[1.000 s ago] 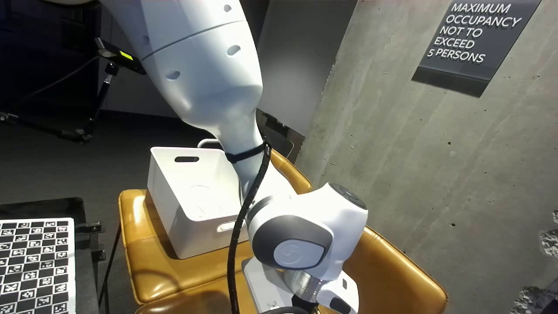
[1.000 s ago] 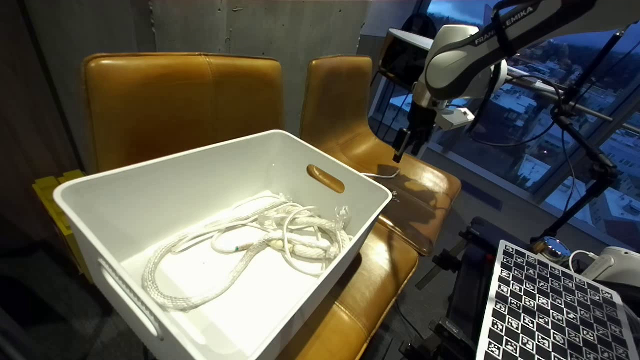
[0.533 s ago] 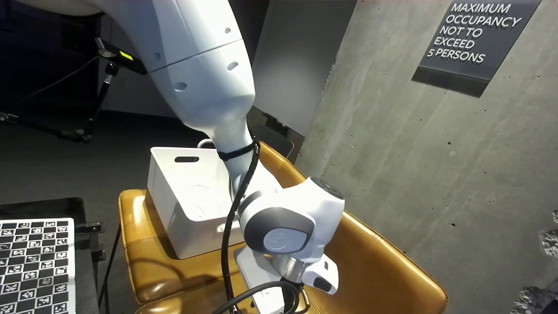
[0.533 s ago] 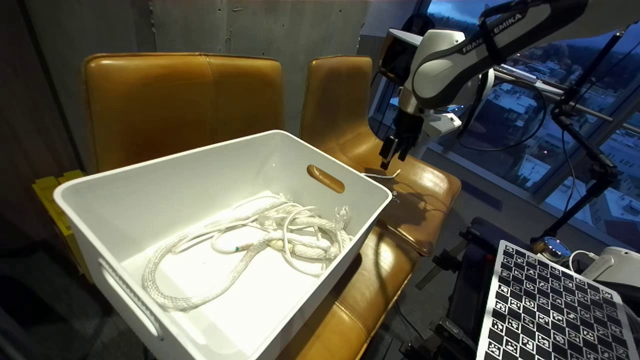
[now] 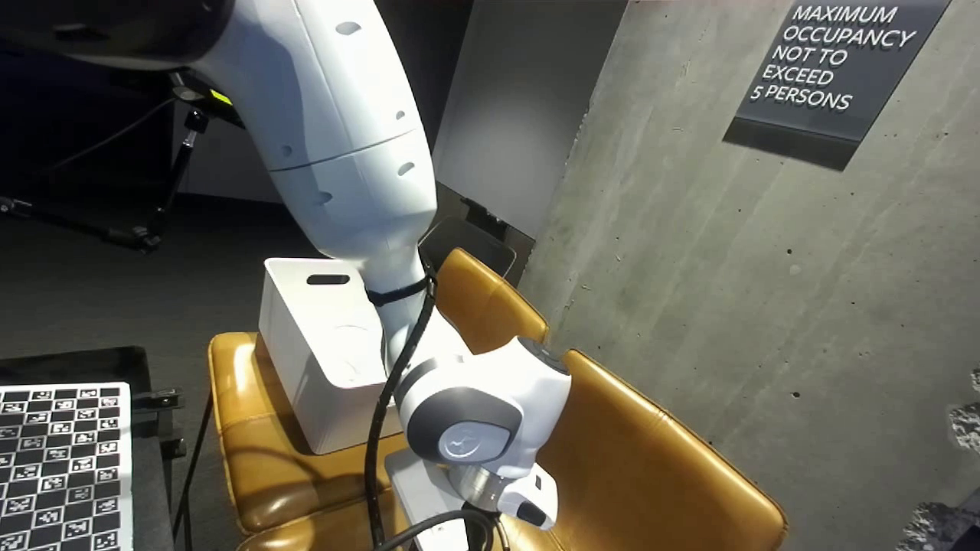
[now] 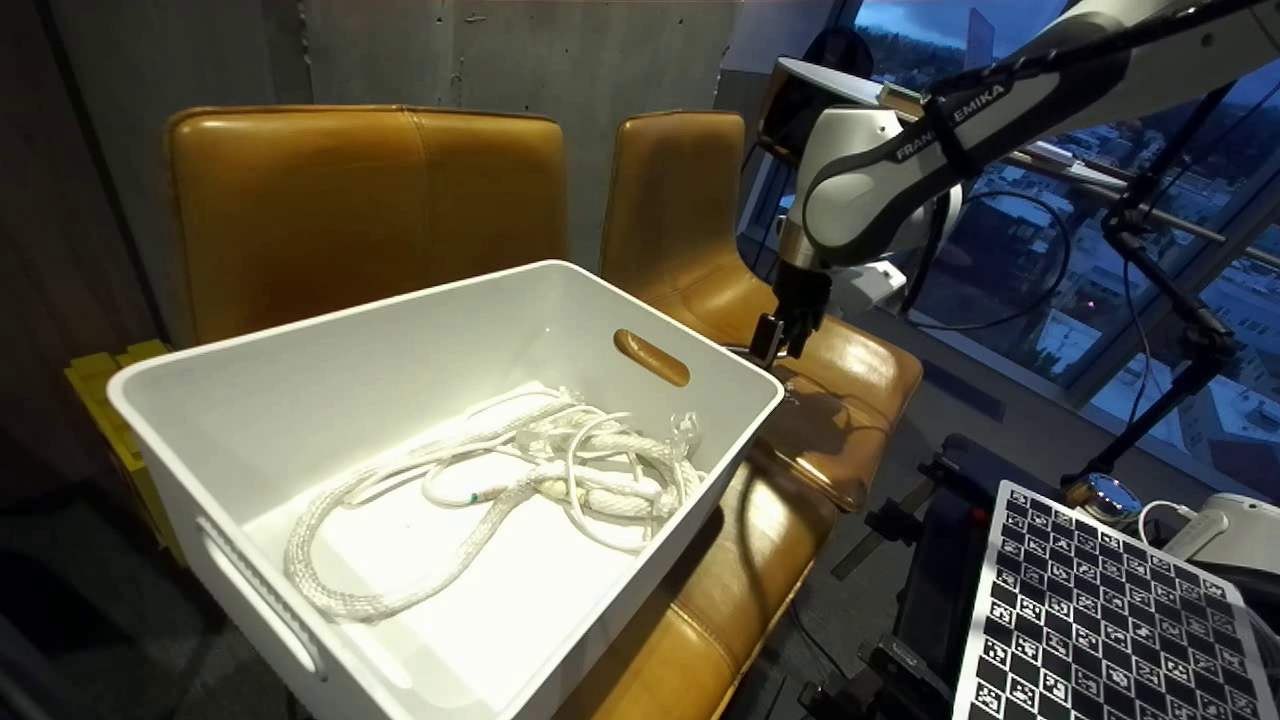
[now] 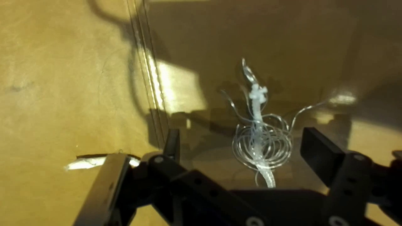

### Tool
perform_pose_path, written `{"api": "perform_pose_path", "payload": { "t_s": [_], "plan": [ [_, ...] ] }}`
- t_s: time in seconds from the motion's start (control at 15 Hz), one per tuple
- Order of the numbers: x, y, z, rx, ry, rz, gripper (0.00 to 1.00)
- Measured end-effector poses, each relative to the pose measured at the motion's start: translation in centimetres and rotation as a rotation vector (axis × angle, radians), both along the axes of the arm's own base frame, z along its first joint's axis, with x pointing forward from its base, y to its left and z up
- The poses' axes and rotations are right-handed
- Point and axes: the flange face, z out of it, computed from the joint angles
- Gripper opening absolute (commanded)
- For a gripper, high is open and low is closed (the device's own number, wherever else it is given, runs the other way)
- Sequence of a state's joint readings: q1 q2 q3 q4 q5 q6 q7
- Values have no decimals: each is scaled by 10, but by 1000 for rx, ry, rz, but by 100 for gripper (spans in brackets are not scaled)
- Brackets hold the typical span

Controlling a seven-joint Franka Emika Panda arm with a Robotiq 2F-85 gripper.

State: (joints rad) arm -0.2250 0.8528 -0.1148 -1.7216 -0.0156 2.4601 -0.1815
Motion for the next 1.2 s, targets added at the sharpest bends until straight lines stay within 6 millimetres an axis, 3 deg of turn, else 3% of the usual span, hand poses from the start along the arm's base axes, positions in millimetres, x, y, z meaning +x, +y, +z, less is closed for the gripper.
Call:
{"api": "perform_pose_path", "payload": {
  "t_s": [0.13, 0.33, 0.67, 0.93, 1.07, 1.2],
  "plan": [
    [-3, 0, -8, 2, 12, 0, 61],
    [-9, -5, -19, -2, 28, -5, 36],
    [-19, -33, -20, -22, 30, -42, 1],
    [-27, -52, -17, -35, 32, -63, 0],
    [-26, -46, -8, -36, 25, -54, 1],
    [-22, -29, 12, -34, 6, -29, 1]
  ]
}}
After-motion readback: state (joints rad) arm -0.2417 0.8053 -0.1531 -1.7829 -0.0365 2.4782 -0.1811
